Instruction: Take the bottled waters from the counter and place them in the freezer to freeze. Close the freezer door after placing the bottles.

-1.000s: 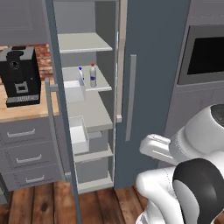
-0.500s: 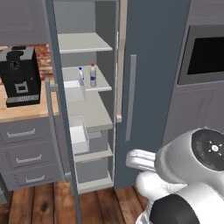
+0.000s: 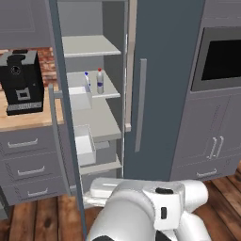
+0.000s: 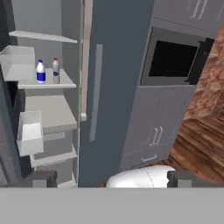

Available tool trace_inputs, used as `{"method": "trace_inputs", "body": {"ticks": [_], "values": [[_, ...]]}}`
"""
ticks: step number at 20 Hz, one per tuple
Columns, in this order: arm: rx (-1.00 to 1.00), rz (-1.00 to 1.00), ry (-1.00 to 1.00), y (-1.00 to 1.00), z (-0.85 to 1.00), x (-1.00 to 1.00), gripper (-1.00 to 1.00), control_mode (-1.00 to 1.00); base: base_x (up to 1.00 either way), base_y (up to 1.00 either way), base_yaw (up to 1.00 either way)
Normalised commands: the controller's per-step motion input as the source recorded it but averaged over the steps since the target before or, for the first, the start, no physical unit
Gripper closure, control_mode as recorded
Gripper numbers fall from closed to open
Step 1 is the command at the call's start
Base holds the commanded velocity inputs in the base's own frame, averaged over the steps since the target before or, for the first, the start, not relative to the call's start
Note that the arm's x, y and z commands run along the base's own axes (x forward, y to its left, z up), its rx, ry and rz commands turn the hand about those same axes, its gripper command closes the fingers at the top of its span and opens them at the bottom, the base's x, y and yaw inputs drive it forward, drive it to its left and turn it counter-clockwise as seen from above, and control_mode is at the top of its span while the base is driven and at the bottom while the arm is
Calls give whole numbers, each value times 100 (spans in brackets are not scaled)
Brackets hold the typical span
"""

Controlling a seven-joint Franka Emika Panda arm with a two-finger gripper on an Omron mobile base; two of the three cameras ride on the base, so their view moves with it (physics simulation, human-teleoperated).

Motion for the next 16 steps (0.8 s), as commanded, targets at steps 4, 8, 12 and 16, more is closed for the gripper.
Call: {"method": "trace_inputs", "body": {"ticks": [4,8,12,16], "values": [[-34,-21,-37,38,21,67,-100,-100,0,0,0],[-29,-23,-36,27,1,78,-100,-100,0,0,0],[-17,-21,-31,32,1,64,-100,-100,0,0,0],[-2,-13,-17,15,8,49,-100,-100,0,0,0]]}}
